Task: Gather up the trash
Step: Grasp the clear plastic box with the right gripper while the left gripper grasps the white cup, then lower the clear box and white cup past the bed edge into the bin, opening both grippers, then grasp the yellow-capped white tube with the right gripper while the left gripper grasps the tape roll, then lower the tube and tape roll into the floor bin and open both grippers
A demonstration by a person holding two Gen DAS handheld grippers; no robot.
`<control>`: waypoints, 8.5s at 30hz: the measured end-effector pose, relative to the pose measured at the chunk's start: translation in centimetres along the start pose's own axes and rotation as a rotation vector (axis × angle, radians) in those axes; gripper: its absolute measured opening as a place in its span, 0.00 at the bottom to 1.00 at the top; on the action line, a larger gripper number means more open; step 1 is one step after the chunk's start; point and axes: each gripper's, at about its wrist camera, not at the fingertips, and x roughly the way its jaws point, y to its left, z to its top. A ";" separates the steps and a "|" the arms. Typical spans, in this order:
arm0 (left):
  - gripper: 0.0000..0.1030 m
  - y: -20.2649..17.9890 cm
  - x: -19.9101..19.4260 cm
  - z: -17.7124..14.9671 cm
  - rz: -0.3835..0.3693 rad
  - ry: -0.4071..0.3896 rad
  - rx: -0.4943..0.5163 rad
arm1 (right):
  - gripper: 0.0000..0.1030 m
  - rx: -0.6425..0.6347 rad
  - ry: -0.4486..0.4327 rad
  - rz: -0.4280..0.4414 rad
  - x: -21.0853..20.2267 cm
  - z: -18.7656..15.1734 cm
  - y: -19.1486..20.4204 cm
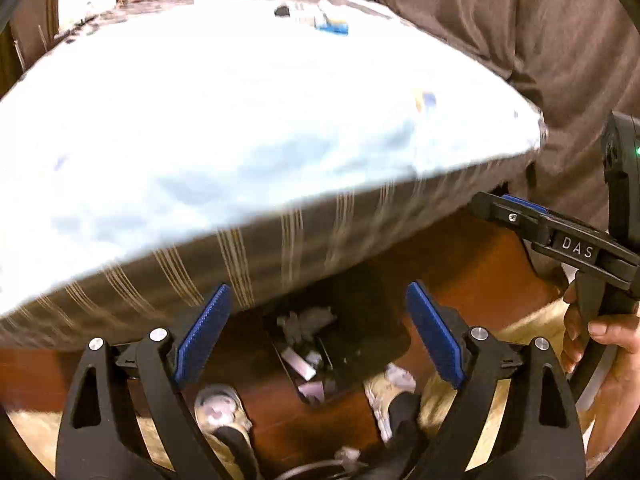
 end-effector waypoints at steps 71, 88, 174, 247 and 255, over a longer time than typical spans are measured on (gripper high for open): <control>0.42 5.7 -1.0 21.1 0.056 -0.193 0.040 | 0.37 -0.140 -0.128 -0.085 4.9 16.4 2.3; 0.42 0.1 -3.3 4.9 -0.076 -0.114 0.037 | 0.37 -0.167 -0.100 -0.052 -1.2 3.4 3.8; 0.79 6.5 4.6 20.3 0.057 -0.122 0.000 | 0.62 -0.117 -0.095 0.032 11.3 20.5 4.8; 0.31 -2.0 -3.9 4.0 -0.078 -0.126 0.109 | 0.20 -0.159 -0.069 0.037 -1.8 1.8 4.8; 0.31 -2.5 0.1 -1.4 -0.106 -0.022 0.062 | 0.20 -0.096 0.058 0.032 2.2 -4.6 3.2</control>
